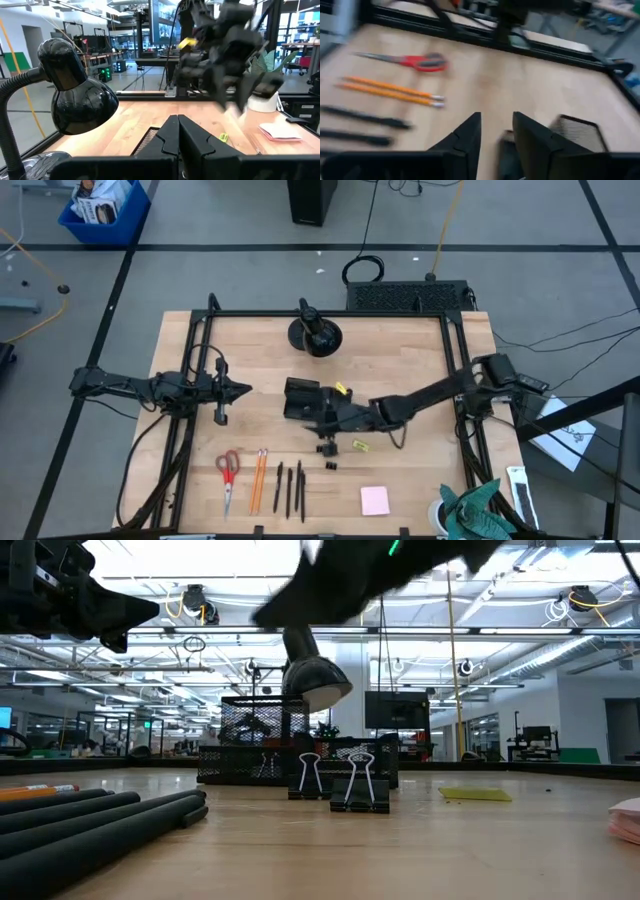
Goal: Pick and place office supplies into organizer
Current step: Put the black binder clip into the black desk organizer
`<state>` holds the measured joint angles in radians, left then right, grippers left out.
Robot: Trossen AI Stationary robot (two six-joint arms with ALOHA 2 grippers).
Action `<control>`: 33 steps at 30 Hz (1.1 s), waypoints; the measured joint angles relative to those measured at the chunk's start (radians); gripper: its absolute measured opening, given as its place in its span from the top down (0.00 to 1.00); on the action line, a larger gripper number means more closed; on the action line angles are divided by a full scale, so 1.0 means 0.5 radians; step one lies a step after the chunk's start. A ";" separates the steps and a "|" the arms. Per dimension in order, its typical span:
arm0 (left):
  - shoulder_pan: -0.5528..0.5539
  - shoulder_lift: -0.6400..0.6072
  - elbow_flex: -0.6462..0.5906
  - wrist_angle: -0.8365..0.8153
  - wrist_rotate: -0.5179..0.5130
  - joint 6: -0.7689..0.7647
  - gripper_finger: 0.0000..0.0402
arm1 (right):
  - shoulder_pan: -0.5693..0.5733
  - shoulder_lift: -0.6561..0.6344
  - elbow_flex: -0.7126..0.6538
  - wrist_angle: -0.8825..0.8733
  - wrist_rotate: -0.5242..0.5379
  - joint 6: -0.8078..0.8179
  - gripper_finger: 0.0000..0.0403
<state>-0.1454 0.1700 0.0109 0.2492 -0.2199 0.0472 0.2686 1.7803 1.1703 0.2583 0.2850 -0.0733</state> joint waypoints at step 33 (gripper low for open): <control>0.001 0.000 -0.001 -0.078 0.001 -0.052 0.99 | 0.240 0.193 -0.360 -0.086 -0.267 1.155 0.65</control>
<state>-0.1452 0.1699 0.0105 0.2100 -0.2195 0.0212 0.3886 1.8771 0.9901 0.2151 0.1516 0.5041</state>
